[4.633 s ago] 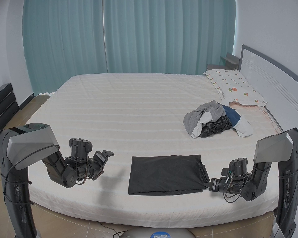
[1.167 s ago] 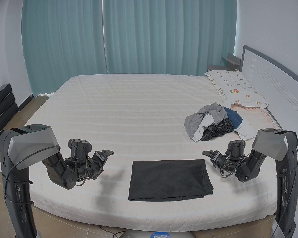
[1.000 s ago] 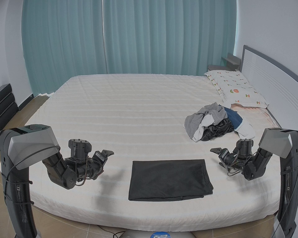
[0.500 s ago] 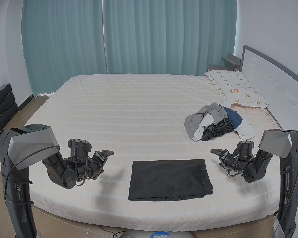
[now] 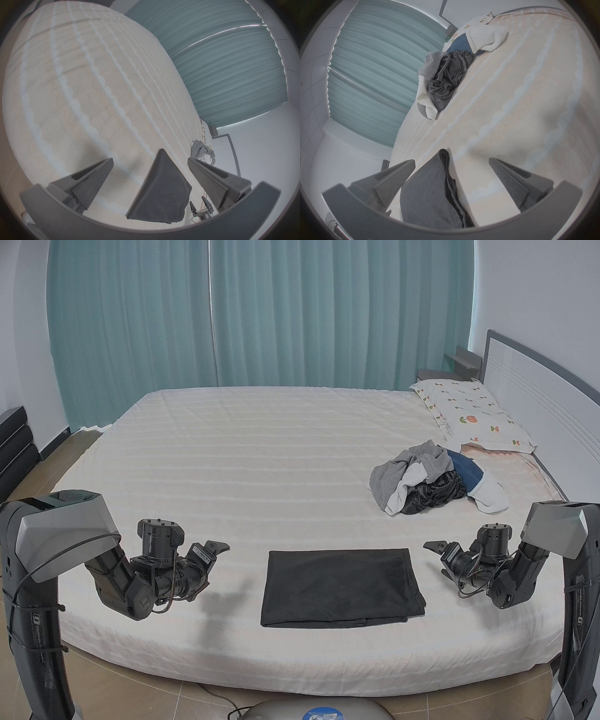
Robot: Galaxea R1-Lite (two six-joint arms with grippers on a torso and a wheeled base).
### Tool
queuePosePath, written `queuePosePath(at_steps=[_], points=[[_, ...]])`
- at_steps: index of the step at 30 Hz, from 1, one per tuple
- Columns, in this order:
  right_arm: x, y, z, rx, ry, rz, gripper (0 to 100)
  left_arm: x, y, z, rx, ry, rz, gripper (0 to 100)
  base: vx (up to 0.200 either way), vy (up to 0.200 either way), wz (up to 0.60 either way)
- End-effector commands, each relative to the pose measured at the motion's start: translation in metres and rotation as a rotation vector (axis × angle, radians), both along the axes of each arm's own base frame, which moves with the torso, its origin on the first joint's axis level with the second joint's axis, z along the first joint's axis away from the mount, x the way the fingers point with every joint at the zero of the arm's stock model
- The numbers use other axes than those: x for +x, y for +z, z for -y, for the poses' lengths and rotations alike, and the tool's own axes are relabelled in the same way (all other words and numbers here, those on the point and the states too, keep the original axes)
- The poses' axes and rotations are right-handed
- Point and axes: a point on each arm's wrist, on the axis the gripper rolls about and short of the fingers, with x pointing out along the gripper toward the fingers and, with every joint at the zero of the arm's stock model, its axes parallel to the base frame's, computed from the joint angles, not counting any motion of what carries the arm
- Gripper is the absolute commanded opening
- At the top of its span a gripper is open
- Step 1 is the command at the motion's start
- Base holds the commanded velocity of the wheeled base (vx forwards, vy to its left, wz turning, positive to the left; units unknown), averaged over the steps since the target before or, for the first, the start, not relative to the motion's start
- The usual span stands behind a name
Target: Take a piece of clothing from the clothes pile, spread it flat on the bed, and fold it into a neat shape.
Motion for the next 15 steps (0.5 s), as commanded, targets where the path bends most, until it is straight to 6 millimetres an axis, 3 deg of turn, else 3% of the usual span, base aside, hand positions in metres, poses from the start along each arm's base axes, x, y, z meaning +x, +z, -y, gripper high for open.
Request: queuePosePath(at_steps=[1, 15], points=[[-0.0004, -0.0011, -0.0004, 0.000, 0.002, -0.003, 100, 0.0008, 0.0004, 0.0001, -0.001, 0.000, 0.003, 100, 0.000, -0.200, 0.00], [-0.0007, -0.0026, -0.0010, -0.005, 0.006, -0.002, 100, 0.0028, 0.0019, 0.0029, -0.003, -0.006, 0.012, 100, 0.000, -0.200, 0.00]])
